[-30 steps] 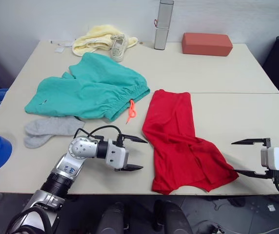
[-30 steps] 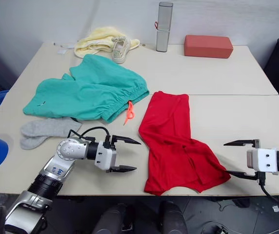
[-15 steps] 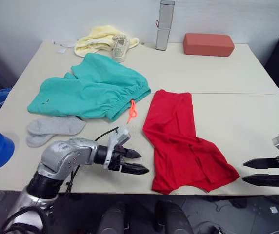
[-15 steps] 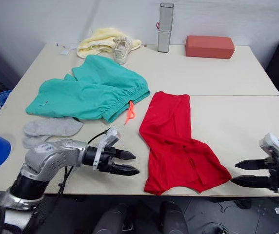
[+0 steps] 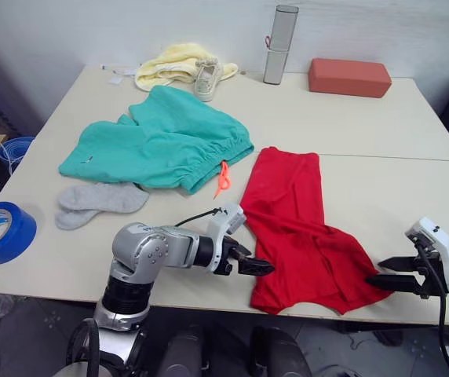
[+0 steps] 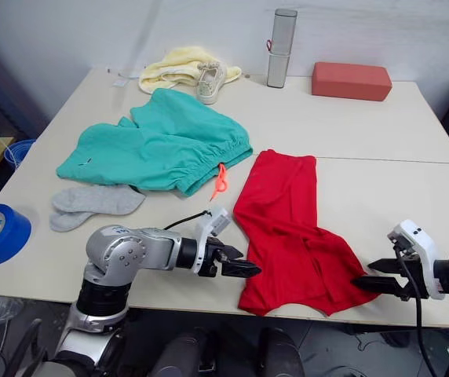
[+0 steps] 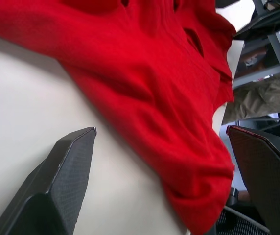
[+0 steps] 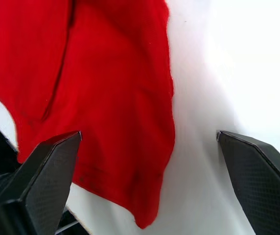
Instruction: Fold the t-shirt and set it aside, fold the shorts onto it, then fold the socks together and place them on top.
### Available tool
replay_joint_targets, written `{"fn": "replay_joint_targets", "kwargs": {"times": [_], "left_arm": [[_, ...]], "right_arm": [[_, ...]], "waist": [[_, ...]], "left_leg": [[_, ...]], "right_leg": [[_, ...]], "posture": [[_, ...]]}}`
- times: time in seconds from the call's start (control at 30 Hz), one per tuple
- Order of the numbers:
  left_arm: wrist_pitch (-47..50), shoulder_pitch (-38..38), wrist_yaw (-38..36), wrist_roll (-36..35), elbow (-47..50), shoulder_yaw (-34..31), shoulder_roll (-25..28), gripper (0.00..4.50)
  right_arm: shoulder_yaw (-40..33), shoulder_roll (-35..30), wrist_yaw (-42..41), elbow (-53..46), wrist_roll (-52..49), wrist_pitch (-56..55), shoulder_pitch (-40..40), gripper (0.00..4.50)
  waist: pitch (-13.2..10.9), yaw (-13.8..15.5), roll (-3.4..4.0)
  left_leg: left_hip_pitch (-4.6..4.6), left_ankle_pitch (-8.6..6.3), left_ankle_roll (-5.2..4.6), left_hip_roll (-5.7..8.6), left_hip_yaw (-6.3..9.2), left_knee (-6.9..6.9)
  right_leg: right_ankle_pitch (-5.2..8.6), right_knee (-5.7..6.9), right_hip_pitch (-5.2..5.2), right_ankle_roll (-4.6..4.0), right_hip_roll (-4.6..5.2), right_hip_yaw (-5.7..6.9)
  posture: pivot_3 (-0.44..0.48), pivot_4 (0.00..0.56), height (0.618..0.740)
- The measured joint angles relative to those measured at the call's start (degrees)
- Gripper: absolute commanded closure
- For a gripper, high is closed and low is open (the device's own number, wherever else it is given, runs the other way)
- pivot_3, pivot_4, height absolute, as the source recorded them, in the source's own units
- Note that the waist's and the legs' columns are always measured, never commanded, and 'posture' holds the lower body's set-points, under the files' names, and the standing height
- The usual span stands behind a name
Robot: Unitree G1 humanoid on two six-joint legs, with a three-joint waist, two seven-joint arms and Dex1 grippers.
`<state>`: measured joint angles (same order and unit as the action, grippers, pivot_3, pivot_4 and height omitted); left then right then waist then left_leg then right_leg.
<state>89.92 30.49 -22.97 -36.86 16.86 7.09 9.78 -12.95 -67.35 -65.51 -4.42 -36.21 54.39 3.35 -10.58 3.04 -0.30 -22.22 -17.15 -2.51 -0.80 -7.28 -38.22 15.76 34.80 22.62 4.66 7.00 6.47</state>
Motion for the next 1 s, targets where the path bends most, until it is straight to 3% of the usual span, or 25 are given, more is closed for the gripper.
{"fn": "replay_joint_targets", "kwargs": {"times": [0.03, 0.37, 0.43, 0.47, 1.0], "left_arm": [[-0.4, -0.06, 0.27, 0.28, -0.15, 0.3, -0.09, 0.54], [-7.29, -3.5, -0.62, 1.6, -2.0, 3.29, 0.46, 3.7], [-7.36, -4.51, -1.17, 1.34, -1.82, 4.25, 0.73, 4.38], [-7.18, -4.79, -1.55, 1.2, -1.8, 4.81, 0.91, 4.45], [-2.28, -7.3, -4.79, -2.73, 6.9, 3.3, 11.35, 4.45]], "right_arm": [[0.11, 0.01, -0.05, -0.8, -0.47, 1.03, 0.31, 1.15], [0.45, 2.18, 0.99, -7.07, -4.13, 7.02, 2.1, 4.5], [0.36, 2.59, 1.52, -7.68, -4.51, 7.42, 2.43, 4.5], [0.35, 2.69, 1.7, -7.93, -4.69, 7.64, 2.6, 4.5], [-3.64, 5.56, 4.55, -14.84, -8.21, 10.22, 10.84, 4.5]], "waist": [[0.01, 0.05, 0.02], [0.03, 0.09, 0.06], [0.03, 0.09, 0.06], [0.03, 0.07, 0.06], [0.02, -0.38, 0.06]], "left_leg": [[-0.01, 0.0, 0.0, 0.0, 0.01, 0.01], [-0.1, -0.12, -0.08, 0.0, 0.03, 0.08], [-0.14, -0.16, -0.11, 0.0, 0.04, 0.09], [-0.16, -0.17, -0.12, 0.0, 0.05, 0.09], [-0.19, -0.17, -0.1, -0.05, 0.11, 0.17]], "right_leg": [[0.0, -0.02, 0.0, 0.0, 0.0, 0.01], [0.0, -0.29, 0.0, 0.0, 0.03, 0.07], [0.0, -0.36, 0.01, 0.0, 0.03, 0.09], [0.0, -0.39, 0.02, 0.0, 0.03, 0.11], [0.03, -0.39, 0.08, -0.05, 0.02, 0.14]], "posture": [[0.0, 0.15, 0.74], [0.0, 0.15, 0.74], [0.0, 0.15, 0.74], [0.0, 0.15, 0.74], [0.0, 0.15, 0.74]]}}
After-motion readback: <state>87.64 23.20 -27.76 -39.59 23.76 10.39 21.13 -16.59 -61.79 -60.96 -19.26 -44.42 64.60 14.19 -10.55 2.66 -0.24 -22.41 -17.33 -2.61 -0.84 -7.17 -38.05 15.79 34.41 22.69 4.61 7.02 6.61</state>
